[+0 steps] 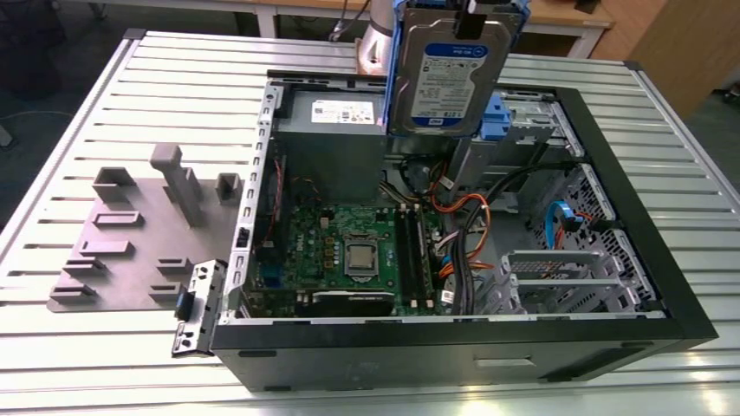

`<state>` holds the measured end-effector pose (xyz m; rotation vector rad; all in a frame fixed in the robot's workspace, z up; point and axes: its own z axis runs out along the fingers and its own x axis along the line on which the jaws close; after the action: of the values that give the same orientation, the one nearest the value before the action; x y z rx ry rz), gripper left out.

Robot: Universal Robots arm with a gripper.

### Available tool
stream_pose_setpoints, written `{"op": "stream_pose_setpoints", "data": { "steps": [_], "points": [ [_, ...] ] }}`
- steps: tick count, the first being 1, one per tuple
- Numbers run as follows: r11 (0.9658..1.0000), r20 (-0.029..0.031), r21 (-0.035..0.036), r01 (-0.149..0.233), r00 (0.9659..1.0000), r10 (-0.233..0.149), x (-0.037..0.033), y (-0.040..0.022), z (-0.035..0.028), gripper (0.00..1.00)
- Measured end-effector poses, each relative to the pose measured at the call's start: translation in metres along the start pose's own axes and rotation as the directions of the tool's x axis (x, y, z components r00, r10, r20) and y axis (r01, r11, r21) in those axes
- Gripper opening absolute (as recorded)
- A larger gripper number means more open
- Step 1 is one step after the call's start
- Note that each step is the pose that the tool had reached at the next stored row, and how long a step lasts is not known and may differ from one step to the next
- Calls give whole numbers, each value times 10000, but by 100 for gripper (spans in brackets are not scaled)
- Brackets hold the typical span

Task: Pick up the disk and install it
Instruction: 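Pick up the disk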

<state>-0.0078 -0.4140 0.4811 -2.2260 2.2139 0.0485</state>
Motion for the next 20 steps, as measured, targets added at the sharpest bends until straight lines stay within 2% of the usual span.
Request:
{"op": "stream_pose_setpoints", "data": {
  "steps": [20],
  "points": [
    [10000,0,0,0,10000,0,142,1,2,35]
  ]
}}
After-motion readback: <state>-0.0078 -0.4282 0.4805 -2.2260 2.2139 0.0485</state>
